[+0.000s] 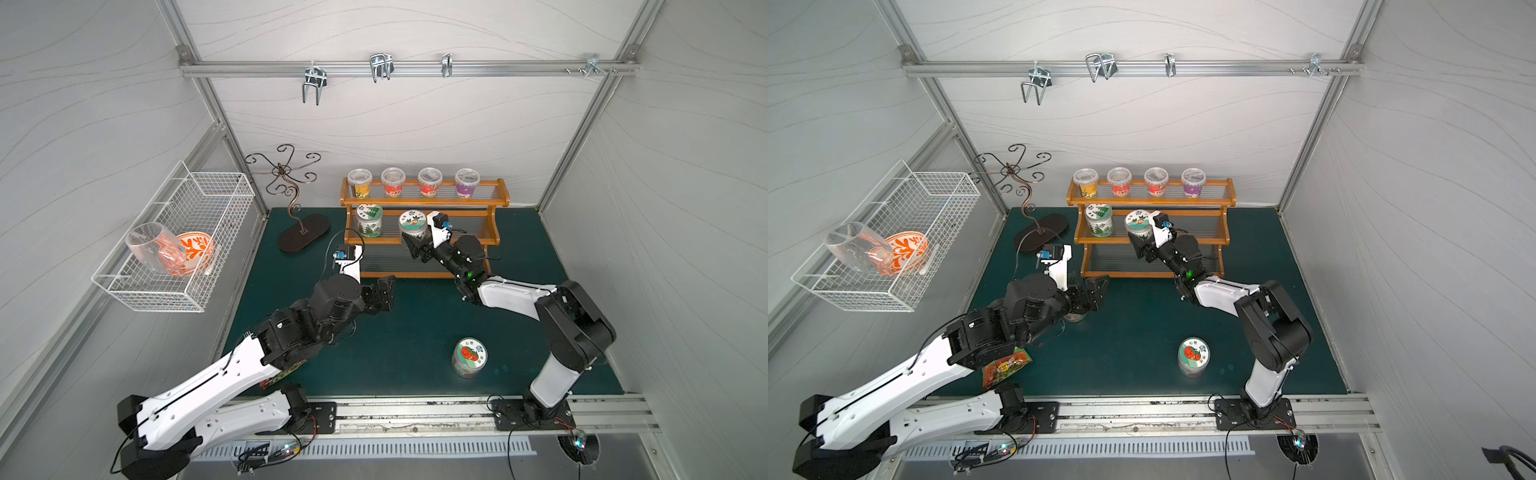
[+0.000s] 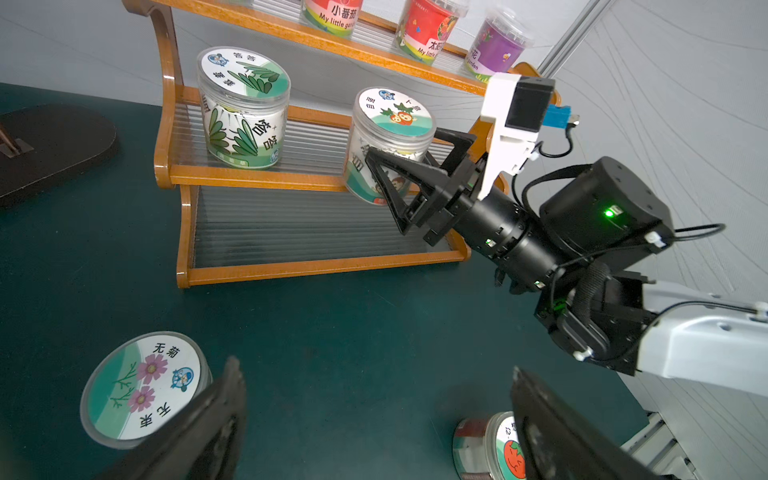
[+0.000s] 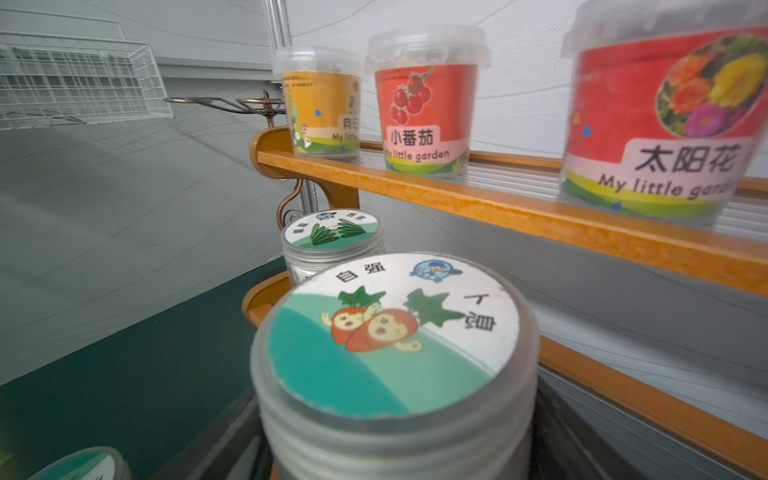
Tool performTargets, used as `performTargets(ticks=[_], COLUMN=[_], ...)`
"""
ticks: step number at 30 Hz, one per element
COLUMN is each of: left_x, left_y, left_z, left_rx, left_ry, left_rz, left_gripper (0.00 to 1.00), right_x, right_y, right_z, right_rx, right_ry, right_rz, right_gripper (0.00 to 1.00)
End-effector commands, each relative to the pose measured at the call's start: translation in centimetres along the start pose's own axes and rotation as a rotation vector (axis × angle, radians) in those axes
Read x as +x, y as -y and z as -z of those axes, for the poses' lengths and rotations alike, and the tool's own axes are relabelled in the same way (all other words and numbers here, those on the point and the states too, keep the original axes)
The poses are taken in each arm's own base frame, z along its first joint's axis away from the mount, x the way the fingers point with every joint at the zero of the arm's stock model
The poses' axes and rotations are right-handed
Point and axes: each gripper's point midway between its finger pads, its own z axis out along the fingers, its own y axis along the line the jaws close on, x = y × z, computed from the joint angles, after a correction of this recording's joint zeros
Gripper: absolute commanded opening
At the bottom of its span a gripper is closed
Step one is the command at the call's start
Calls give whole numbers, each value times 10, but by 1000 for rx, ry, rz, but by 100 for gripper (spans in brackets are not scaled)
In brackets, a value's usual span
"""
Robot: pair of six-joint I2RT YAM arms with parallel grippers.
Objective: Place the seed container on the shelf
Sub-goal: Place the seed jar on the shelf.
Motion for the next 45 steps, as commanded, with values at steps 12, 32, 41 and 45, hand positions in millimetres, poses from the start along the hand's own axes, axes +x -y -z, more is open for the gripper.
performTargets(ticks=[12,32,41,45], left_x=[-21,-15,-9,-6], left_y=[6,4,1,1], left_z=[8,5,1,0], left_rx=[36,28,18,17], left_ry=[82,67,53,43], left_rz=[26,33,33,33], left_gripper=[100,100,100,100], right_x=[-6,24,34,32], right_y=[29,26,16,15], right_z=[-37,-75,-73,-67], right_rx=[60,12,-7,-7], right_ry=[91,57,34,26], right_rz=[-28,-42,2,27], right_gripper=[46,50,70,86])
